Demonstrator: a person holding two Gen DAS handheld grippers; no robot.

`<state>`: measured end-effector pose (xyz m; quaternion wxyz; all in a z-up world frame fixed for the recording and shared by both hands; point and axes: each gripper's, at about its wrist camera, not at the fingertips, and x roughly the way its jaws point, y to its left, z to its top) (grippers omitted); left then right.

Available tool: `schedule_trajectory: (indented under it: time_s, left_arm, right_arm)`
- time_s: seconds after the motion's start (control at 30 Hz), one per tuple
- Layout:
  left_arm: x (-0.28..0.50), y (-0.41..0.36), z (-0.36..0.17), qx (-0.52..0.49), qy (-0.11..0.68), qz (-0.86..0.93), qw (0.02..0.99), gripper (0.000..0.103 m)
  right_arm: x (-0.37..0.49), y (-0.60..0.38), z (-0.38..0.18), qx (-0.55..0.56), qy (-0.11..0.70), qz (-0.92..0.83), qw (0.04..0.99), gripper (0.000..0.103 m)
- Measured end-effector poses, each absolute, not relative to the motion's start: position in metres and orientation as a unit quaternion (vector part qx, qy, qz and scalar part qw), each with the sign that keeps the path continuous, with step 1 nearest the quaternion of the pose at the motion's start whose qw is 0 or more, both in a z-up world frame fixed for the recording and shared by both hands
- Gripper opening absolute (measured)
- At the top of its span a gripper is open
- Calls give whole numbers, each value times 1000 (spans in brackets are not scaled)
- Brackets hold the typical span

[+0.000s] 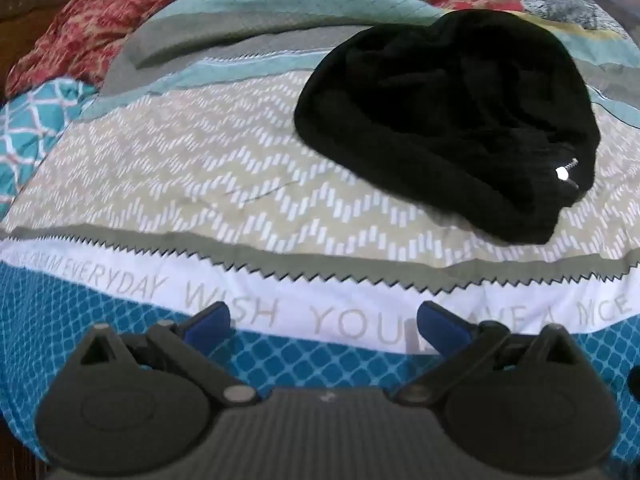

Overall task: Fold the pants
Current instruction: 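Reach both grippers toward the crumpled black pants on the quilt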

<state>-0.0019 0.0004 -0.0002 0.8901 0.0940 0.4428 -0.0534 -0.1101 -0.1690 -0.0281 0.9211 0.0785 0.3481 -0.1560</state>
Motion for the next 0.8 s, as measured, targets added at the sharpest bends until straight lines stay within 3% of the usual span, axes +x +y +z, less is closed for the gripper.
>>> schedule_trajectory:
  time_s: [0.1, 0.27, 0.33, 0.4, 0.43, 0.47, 0.53, 0.8]
  left_arm:
    - [-20, 9, -3, 80, 417, -83, 902, 103]
    - [5, 42, -27, 11, 517, -84, 852, 103]
    - [2, 47, -28, -14, 514, -86, 853, 103]
    - [-2, 54, -23, -36, 510, -93, 854, 103]
    - [-1, 56, -21, -39, 513, -101, 851, 103]
    - [-1, 57, -19, -42, 514, -109, 850, 101]
    - [-4, 64, -10, -64, 501, -115, 855, 86]
    - [-18, 98, 39, -61, 408, -137, 901, 73]
  right_arm:
    - [-114, -153, -18, 82, 324, -151, 930, 103]
    - [-117, -189, 4, 180, 319, -160, 917, 103]
    - [-115, -205, 0, 240, 335, -167, 896, 103]
    - [-111, -215, -5, 287, 348, -183, 874, 82]
    - [-109, -220, -5, 298, 349, -185, 869, 79]
    - [-106, -225, -2, 303, 346, -183, 869, 77]
    - [-97, -228, 6, 297, 324, -172, 882, 73]
    - [-10, -248, -3, 335, 303, -138, 881, 75]
